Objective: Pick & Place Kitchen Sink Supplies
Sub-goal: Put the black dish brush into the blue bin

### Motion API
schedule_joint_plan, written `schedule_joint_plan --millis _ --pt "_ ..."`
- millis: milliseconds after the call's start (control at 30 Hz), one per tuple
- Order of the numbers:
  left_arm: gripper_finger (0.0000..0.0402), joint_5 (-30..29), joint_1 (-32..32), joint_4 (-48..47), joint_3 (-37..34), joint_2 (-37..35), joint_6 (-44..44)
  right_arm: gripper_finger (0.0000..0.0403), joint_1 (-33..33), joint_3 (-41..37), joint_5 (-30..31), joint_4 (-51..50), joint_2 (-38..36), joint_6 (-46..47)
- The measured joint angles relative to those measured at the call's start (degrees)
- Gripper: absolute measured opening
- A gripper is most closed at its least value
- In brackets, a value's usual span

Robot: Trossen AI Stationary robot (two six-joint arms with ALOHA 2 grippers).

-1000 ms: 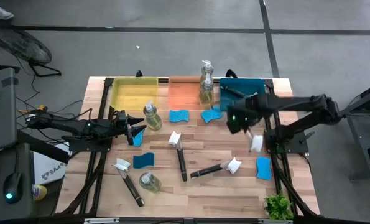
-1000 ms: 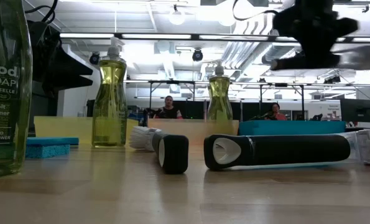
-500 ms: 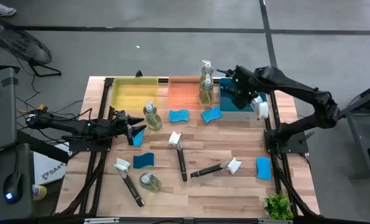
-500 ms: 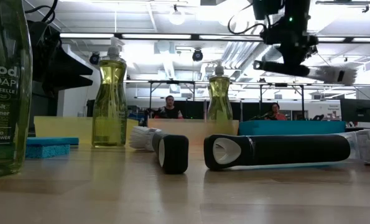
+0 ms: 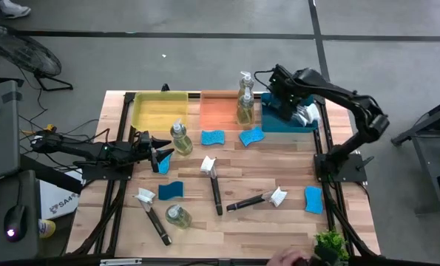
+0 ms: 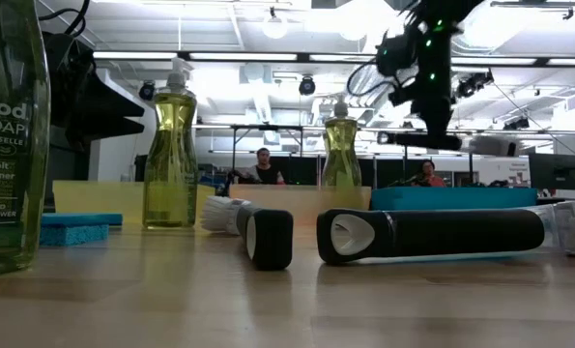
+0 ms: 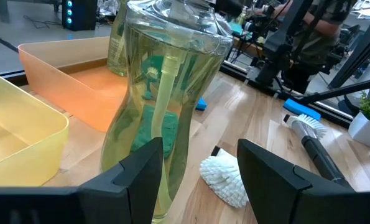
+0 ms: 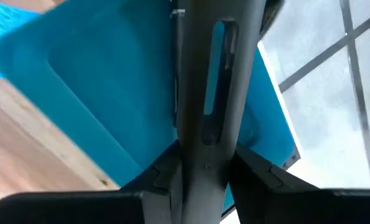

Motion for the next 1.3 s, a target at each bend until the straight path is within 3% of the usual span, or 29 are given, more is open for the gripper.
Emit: schedule_joint_plan --millis 400,1300 --pt "0.0202 0.02 0.01 -0.01 -0.01 0.02 -0.02 0.0093 -1.52 -0.02 7.11 1.04 8.54 -3.91" --pt "0.0202 0.0 0.01 -0.01 -0.01 0.02 0.0 0.0099 -2.96 0.0 5.38 -0.23 10.86 -5.87"
